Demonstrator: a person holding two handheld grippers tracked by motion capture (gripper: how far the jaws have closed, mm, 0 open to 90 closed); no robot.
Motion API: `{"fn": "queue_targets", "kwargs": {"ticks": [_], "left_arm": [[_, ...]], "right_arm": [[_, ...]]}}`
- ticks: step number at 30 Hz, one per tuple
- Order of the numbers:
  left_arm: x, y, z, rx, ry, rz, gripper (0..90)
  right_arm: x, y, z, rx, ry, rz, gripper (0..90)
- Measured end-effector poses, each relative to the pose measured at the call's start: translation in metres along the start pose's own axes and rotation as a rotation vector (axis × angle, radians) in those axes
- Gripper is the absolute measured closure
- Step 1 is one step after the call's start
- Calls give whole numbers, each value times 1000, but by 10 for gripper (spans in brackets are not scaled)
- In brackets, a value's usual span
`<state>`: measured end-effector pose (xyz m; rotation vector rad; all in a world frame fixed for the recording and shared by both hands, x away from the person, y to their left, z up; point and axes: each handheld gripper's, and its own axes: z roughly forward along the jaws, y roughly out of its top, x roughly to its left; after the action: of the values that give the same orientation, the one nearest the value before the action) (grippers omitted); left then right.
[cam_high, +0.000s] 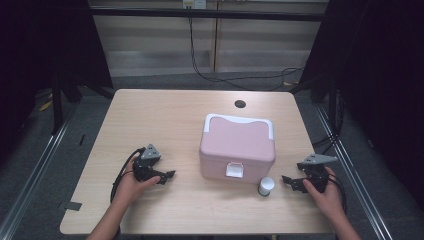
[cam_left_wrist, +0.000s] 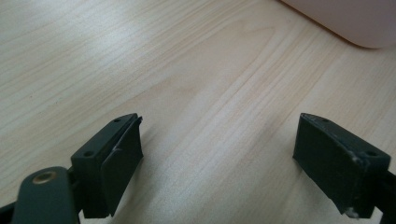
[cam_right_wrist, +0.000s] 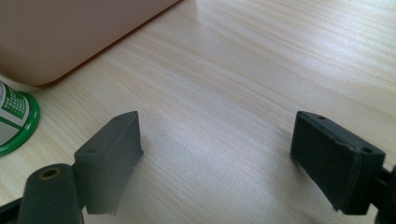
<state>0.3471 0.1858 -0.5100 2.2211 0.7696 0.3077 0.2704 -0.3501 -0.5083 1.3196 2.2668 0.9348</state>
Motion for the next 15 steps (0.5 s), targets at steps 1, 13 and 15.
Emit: {"fn": "queue_targets", "kwargs": {"ticks": [1,13,15], "left_arm": [[0,0,0,0,0,0,147],[-2,10,-3,72,-5,-65,200],[-7,15,-4,84,-29,-73,208]], "right_arm": [[0,0,0,-1,0,0,155],[-1,6,1,2,13,3,277],[0,13,-1,-8,18,2,387]]}}
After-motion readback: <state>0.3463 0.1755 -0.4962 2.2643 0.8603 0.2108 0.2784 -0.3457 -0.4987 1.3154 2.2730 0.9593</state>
